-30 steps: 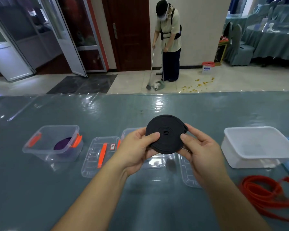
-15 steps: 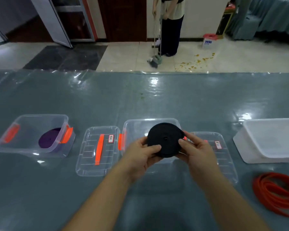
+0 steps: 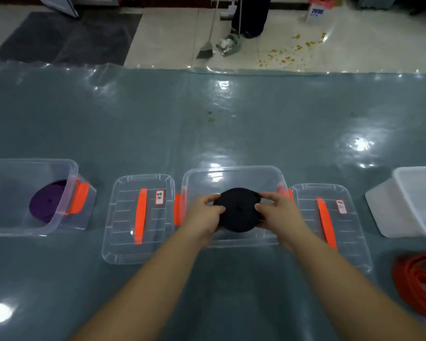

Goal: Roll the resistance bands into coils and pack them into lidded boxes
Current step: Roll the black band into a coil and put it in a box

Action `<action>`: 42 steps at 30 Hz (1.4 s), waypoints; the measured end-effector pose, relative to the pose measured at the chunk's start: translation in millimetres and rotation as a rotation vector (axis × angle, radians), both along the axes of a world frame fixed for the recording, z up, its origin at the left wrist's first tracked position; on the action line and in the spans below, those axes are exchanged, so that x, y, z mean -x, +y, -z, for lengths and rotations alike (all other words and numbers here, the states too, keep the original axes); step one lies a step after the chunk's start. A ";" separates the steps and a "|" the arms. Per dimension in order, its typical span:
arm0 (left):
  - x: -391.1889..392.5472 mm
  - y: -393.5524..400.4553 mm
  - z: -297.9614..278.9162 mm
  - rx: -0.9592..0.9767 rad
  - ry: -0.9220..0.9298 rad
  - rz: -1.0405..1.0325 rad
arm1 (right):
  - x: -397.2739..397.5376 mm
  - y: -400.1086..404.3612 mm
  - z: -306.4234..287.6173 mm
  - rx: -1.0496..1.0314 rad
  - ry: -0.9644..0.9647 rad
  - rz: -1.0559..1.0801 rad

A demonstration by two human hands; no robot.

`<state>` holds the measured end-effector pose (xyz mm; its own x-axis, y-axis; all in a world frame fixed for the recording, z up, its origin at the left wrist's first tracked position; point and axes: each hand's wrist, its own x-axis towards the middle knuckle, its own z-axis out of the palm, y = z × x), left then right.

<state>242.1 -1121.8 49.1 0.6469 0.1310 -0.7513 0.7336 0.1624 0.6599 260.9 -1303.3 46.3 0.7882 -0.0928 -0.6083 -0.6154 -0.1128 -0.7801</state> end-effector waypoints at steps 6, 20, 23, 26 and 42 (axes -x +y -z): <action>-19.8 -4.0 65.1 -0.196 0.101 0.063 | -23.9 11.4 39.2 0.242 0.100 -0.155; -49.6 -9.0 74.6 -0.541 0.104 0.238 | -51.4 27.6 76.4 0.371 0.048 -0.176; -53.7 -9.8 80.5 -0.561 0.102 0.254 | -57.0 26.5 79.9 0.388 0.056 -0.207; -53.5 -9.3 85.3 -0.586 0.080 0.266 | -60.9 28.1 86.3 0.446 0.029 -0.243; -47.9 -13.1 69.3 -0.777 -0.006 0.617 | -53.3 30.4 74.3 0.586 0.093 -0.371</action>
